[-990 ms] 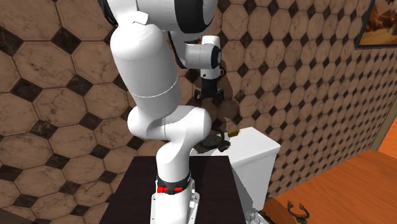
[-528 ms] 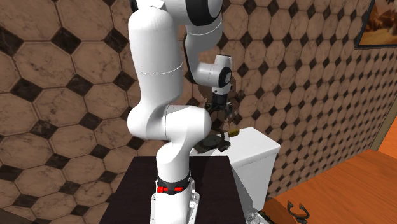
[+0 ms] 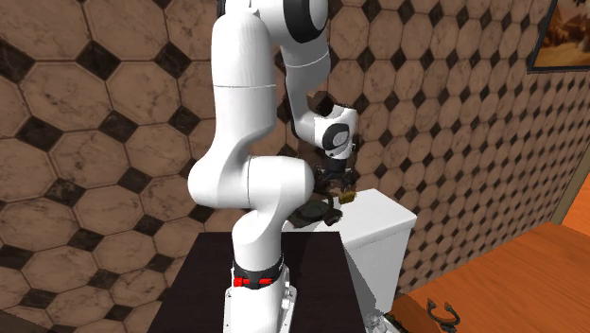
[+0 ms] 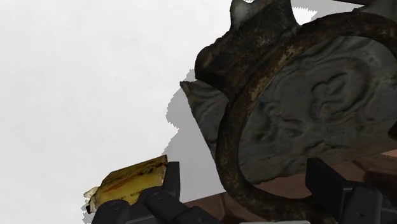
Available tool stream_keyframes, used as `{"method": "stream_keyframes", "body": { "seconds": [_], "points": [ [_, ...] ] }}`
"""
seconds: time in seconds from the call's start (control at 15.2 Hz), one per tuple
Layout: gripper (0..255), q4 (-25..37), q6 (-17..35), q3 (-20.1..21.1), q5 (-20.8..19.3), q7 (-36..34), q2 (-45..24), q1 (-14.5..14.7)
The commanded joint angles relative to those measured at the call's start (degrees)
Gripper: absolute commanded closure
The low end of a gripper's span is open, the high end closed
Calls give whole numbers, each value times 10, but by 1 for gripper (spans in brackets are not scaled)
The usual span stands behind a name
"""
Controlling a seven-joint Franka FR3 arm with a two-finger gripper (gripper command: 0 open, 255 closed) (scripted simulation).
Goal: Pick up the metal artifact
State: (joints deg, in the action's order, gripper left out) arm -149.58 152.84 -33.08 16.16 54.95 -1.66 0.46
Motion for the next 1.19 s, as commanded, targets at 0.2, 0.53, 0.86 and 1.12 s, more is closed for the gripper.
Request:
{"method": "stream_keyframes", "body": {
  "seconds": [0.2,0.53,0.86,1.12],
  "points": [
    [0,8,32,20,92,71,-55,-6],
    [255,9,35,25,103,81,-62,-9],
    [255,9,35,25,103,80,-62,-9],
    [255,5,24,11,66,52,-40,-2]
  ]
}}
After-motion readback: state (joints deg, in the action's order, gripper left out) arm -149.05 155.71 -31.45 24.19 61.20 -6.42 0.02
